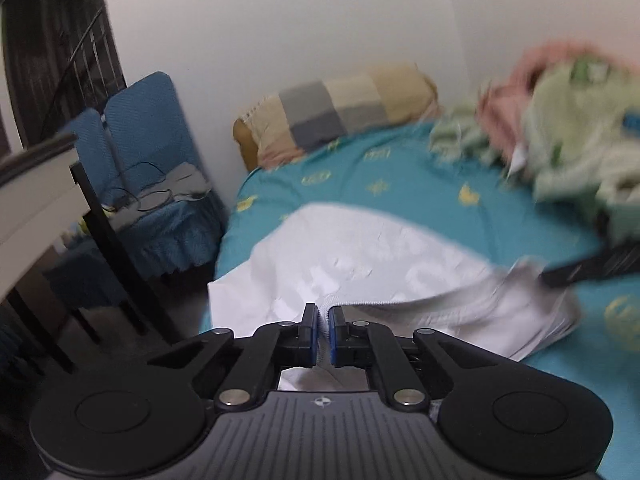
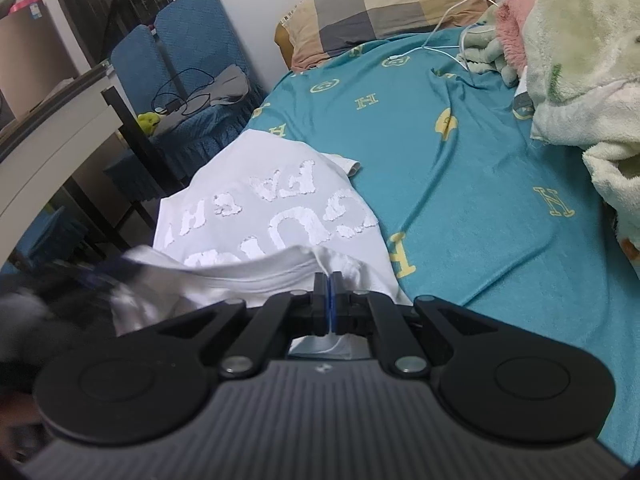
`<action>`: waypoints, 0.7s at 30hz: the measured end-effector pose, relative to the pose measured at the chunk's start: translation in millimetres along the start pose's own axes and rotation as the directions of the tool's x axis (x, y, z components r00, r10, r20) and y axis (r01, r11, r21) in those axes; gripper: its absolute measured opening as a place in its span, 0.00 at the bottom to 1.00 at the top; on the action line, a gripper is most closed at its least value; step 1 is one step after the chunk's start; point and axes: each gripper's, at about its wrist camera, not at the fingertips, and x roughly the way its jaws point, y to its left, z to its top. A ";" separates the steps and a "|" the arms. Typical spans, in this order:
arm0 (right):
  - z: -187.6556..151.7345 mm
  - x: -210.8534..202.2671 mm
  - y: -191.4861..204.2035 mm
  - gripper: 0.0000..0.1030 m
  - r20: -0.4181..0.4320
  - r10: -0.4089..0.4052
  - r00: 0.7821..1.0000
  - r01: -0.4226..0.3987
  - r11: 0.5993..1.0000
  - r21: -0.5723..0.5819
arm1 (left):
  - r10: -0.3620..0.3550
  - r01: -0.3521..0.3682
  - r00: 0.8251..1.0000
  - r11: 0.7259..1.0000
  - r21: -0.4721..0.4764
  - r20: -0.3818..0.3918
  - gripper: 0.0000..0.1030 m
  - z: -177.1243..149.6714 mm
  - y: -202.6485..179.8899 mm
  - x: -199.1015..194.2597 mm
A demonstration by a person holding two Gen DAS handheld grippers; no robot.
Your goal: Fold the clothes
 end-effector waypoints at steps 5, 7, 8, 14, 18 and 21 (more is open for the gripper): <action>-0.7 1.1 11.2 0.07 -0.011 0.022 1.000 -0.022 0.998 -0.056 | -0.184 0.182 0.983 0.974 -0.133 -0.002 0.06 3.1 19.1 -42.4; -3.1 3.4 20.1 0.09 -0.026 0.027 0.999 -0.029 0.994 -0.104 | -0.186 0.180 0.982 0.973 -0.146 -0.028 0.06 2.1 20.7 -42.5; -5.3 4.4 25.1 0.11 -0.034 0.021 0.999 -0.026 0.990 -0.136 | -0.181 0.174 0.983 0.974 -0.149 -0.039 0.06 1.6 21.0 -41.5; -14.5 8.0 42.0 0.43 -0.030 -0.036 0.999 0.026 0.962 -0.273 | -0.186 0.175 0.980 0.974 -0.144 -0.067 0.06 -4.2 25.4 -34.0; -14.9 18.1 36.0 0.41 -0.032 -0.099 0.995 0.086 0.957 -0.277 | -0.182 0.168 0.979 0.976 -0.141 -0.088 0.06 -7.6 25.2 -30.2; -11.0 25.4 25.4 0.15 -0.045 -0.142 0.989 0.127 0.962 -0.243 | -0.170 0.154 0.978 0.979 -0.133 -0.118 0.06 -11.4 23.2 -24.8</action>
